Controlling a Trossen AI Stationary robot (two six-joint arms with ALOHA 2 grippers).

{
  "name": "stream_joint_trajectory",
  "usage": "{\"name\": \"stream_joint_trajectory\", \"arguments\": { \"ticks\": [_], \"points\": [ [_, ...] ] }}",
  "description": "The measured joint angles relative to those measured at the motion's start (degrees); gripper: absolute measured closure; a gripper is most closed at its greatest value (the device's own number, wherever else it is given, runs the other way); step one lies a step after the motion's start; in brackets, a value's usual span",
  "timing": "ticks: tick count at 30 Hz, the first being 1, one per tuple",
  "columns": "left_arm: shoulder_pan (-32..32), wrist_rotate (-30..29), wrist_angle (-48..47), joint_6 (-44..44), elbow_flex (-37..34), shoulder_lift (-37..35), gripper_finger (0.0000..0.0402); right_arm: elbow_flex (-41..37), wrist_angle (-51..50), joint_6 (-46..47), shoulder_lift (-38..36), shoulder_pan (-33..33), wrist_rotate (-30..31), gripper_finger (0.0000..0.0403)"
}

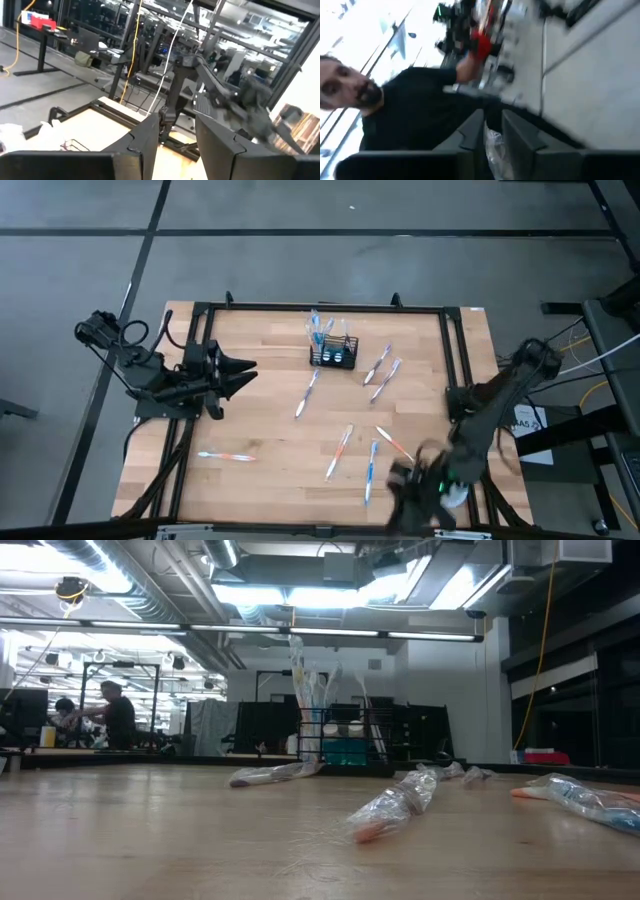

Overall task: Pick & Place toothbrushing station
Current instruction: Put the violet toothbrush into the right section of the mesh organizer, then put the middle violet toothbrush into the right section of the mesh organizer

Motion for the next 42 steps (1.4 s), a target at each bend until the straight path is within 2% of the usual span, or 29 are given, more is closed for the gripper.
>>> {"name": "stream_joint_trajectory", "arguments": {
  "ticks": [3, 7, 11, 13, 17, 21, 24, 25, 28, 30, 34, 38, 42],
  "points": [
    [0.0, -0.1, 0.0, -1.3, 0.0, 1.1, 0.0277, 4.7, 1.4, 2.1, 5.7, 1.8, -4.4, 0.0275],
    [0.0, -2.4, 1.0, -2.4, 0.0, 2.9, 0.0276, 8.9, 2.3, 2.1, 7.5, 1.0, -14.1, 0.0211],
    [0.0, -6.1, 5.1, -2.4, 0.0, 5.5, 0.0278, 9.1, -0.6, -1.2, 5.9, 0.4, -14.7, 0.0174],
    [0.0, -7.7, 6.8, -1.3, 0.0, 6.7, 0.0278, 9.2, -8.8, -4.5, 3.6, -0.3, -14.9, 0.0168],
    [0.0, -14.2, 6.8, -3.1, 0.0, 8.8, 0.0275, 9.1, -33.3, -14.1, -1.0, -3.8, -5.6, 0.0173],
    [-0.7, -19.0, 5.4, -6.5, 0.0, 9.7, 0.0274, 9.1, -45.8, -22.2, -7.4, -10.9, 3.8, 0.0187],
    [-1.1, -19.7, 3.6, -8.3, 0.0, 9.8, 0.0274, 9.2, -54.4, -26.9, -13.4, -15.5, 13.9, 0.0201],
    [-1.3, -19.8, 3.3, -8.6, 0.0, 9.6, 0.0274, 9.2, -58.8, -28.2, -15.0, -17.5, 15.6, 0.0206],
    [-2.6, -20.1, 1.7, -8.4, 0.0, 7.8, 0.0274, 9.1, -72.3, -29.8, -18.2, -25.5, 13.3, 0.0219],
    [-2.8, -21.1, -2.3, -11.3, 0.0, 6.3, 0.0274, 9.0, -77.6, -24.3, -19.0, -31.9, 12.8, 0.0227],
    [-2.9, -25.2, -13.1, -23.7, 0.0, 2.8, 0.0274, 9.0, -78.3, -12.1, -19.2, -46.7, 11.9, 0.0243],
    [-2.8, -27.6, -22.3, -35.0, 0.0, 0.3, 0.0274, 9.1, -78.1, -9.7, -15.5, -59.2, 10.4, 0.0255],
    [-2.8, -27.6, -25.1, -37.1, 0.0, -1.0, 0.0274, 9.1, -79.1, -11.8, -7.8, -68.4, 2.8, 0.0263]
  ]
}}
